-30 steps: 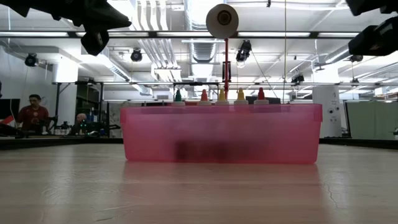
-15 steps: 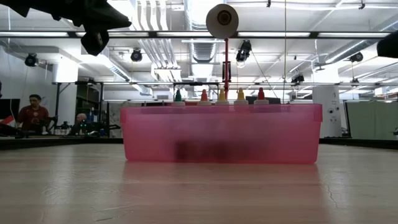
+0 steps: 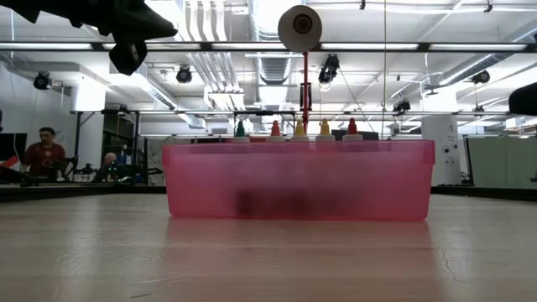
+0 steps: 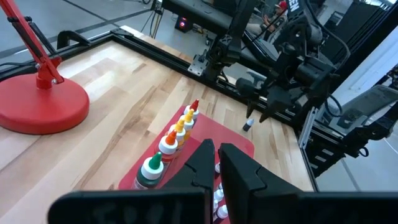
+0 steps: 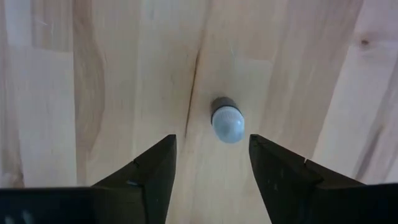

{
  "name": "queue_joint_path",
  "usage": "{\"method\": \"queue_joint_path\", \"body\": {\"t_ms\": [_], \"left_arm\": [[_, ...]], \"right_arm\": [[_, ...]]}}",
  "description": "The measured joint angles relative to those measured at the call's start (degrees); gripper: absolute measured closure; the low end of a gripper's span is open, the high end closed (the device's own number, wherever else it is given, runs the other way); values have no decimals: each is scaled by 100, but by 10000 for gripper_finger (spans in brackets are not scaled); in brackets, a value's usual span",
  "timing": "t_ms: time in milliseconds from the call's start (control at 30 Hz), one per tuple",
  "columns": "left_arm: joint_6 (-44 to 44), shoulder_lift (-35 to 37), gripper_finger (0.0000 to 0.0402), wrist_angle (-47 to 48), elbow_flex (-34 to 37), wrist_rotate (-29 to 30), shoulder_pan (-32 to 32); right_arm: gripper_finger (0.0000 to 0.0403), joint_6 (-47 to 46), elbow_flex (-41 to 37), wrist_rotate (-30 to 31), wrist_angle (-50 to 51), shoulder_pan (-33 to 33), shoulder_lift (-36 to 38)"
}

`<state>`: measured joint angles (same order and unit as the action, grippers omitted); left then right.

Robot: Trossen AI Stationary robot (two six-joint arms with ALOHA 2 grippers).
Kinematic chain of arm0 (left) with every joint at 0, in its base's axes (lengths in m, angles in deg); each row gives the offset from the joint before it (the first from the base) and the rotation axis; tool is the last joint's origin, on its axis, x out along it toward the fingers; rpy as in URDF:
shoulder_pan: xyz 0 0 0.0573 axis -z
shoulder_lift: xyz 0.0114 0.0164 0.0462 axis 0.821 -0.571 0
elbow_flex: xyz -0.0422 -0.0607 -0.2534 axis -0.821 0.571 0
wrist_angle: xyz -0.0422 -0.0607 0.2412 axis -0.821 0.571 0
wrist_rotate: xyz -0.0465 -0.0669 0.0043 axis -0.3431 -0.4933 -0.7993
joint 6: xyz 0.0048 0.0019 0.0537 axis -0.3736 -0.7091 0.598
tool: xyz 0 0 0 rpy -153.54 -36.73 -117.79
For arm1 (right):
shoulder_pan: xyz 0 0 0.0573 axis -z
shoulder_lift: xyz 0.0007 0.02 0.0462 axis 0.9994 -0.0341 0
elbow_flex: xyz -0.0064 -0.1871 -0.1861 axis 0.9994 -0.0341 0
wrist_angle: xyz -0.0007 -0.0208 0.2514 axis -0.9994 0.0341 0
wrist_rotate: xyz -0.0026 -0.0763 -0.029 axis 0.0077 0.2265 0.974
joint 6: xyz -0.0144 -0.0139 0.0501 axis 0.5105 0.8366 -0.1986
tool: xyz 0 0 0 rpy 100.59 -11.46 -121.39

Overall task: Pick & Place food coloring
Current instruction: Put the small green food coloring bottle into the red bin

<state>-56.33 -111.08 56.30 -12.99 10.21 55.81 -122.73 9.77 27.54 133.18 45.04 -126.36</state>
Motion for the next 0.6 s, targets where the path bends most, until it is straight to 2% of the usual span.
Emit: {"method": "queue_joint_path", "body": {"t_ms": [167, 367, 600], "left_arm": [[6, 0, 402, 0, -1, 0, 0], [7, 0, 402, 2, -1, -2, 1], [3, 0, 402, 1, 0, 0, 0]], "right_arm": [[218, 7, -129, 56, -57, 0, 6], [227, 67, -145, 451, -183, 9, 6], [228, 90, -312, 450, -444, 4, 6]]}}
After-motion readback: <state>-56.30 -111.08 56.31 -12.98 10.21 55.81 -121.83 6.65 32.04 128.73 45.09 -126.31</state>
